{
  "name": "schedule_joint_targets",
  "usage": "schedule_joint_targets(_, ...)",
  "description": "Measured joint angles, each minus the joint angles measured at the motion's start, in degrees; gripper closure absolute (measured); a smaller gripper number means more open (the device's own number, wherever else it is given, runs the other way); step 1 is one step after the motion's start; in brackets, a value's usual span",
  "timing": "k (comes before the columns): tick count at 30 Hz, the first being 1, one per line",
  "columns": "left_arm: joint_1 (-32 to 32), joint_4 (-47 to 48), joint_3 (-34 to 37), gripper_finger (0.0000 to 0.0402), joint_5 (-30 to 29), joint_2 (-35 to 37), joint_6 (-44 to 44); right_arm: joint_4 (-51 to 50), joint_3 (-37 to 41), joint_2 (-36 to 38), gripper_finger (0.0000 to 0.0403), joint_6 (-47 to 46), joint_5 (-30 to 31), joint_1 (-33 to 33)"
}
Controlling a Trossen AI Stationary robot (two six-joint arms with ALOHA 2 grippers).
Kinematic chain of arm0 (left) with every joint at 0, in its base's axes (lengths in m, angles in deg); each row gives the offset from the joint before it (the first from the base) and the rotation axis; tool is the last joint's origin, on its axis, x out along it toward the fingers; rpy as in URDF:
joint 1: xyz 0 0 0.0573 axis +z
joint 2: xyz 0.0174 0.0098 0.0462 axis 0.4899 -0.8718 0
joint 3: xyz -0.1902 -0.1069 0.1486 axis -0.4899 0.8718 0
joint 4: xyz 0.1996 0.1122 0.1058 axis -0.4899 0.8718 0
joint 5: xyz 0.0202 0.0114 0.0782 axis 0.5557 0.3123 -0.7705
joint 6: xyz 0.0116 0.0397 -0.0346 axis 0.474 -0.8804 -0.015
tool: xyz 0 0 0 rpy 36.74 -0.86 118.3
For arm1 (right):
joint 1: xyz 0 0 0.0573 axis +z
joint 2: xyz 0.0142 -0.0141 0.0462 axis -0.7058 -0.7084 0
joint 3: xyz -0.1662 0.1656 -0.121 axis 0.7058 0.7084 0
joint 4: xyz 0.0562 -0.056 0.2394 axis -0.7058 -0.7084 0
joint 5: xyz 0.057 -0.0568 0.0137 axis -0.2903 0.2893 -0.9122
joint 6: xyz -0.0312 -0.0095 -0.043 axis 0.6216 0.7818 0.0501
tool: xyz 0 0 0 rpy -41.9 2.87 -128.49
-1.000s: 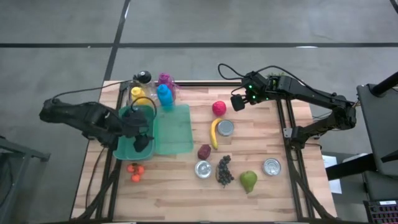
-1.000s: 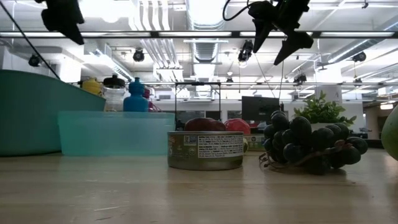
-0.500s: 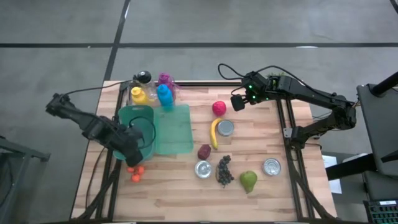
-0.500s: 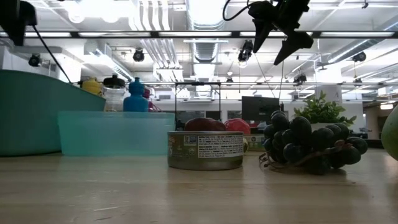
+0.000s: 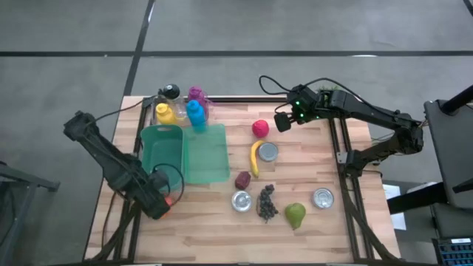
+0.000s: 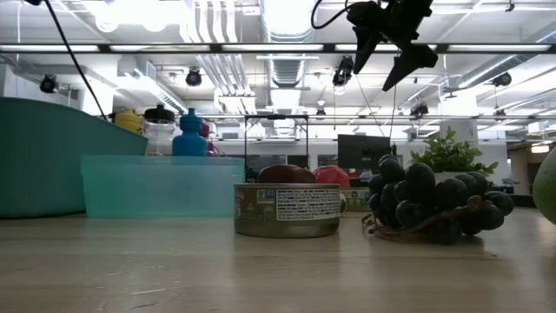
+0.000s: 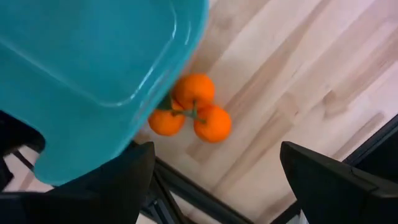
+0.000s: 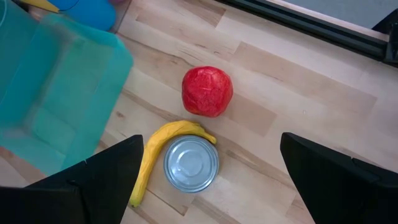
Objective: Pick & Place Food Item
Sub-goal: Put the tangerine into the green bin
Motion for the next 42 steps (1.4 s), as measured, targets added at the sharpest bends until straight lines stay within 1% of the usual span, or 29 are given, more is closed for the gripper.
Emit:
schedule_joint_targets(4, -1.4, -1.3, 0.0, 0.0048, 3.1, -1.8, 0.4, 0.0, 0.0, 0.0, 0.0025, 0.0, 0.0, 0.0)
schedule_joint_targets(9, -2.1, -3.2, 0.0, 0.0048, 3.6, -3.0, 3.8, 0.0, 0.0, 0.0, 0.0025, 0.0, 0.0, 0.0)
schedule_joint_targets(16, -2.9, -5.7, 0.5, 0.0048, 3.9, -4.0, 18.9, 0.0, 0.0, 0.0, 0.0025, 0.0, 0.0, 0.0)
schedule_joint_targets(23, -6.7, -7.4, 0.3, 0.0048, 3.8, -8.2, 27.1, 0.0, 0.0, 0.0, 0.0025, 0.0, 0.0, 0.0)
schedule_joint_targets(29, -8.1, -7.3, 0.1, 0.0048, 3.6, -10.4, 34.1, 0.0, 0.0, 0.0, 0.0025, 0.0, 0.0, 0.0)
schedule_joint_targets(37, -8.3, -6.5, 0.5, 0.0048, 1.7, -14.1, 36.8, 0.0, 0.0, 0.0, 0.0025, 0.0, 0.0, 0.0)
schedule_joint_targets(42, -8.4, -5.0, 0.5, 0.0048, -0.9, -17.0, 38.8, 0.0, 0.0, 0.0, 0.0025, 0.0, 0.0, 0.0)
